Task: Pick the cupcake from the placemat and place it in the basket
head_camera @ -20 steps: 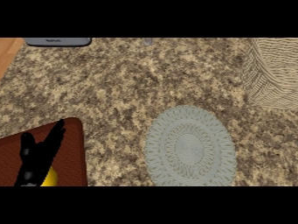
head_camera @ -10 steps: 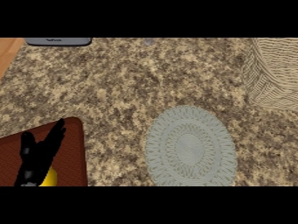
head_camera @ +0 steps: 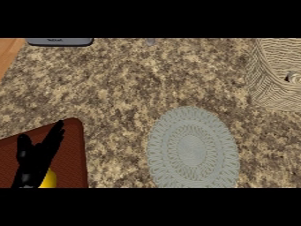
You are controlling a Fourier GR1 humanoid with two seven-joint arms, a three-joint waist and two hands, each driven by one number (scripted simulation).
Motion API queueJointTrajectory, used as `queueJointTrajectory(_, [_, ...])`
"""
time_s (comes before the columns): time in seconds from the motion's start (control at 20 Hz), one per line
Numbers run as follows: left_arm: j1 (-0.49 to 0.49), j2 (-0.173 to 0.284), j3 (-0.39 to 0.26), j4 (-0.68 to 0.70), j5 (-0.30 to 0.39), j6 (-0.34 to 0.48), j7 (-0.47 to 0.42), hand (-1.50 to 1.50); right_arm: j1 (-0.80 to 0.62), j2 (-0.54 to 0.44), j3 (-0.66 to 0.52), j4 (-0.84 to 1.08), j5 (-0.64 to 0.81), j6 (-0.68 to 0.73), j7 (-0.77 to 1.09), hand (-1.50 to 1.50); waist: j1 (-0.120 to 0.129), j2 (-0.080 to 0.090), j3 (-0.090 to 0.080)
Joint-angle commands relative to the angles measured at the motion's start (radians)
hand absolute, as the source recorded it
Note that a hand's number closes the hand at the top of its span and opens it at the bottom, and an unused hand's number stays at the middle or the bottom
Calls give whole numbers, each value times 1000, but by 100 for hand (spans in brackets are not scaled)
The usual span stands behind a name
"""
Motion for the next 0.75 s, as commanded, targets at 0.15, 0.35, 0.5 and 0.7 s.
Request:
queueJointTrajectory(0.15, [-32,-24,-5,79,-27,28,51,0,-49,-15,-45,56,-52,-61,-21,-150,-12,4,-9])
queueJointTrajectory(0.35, [-50,-42,-6,107,-24,31,42,0,-80,-104,-115,118,-117,-16,-26,-150,-12,7,-8])
queueJointTrajectory(0.5, [6,-51,-23,84,-46,33,2,0,-23,-161,-150,155,-140,-16,-46,-150,-13,6,-8])
queueJointTrajectory(0.7, [-2,-32,-1,32,-14,18,62,0,50,-300,-210,184,-196,97,-54,-150,-24,2,-8])
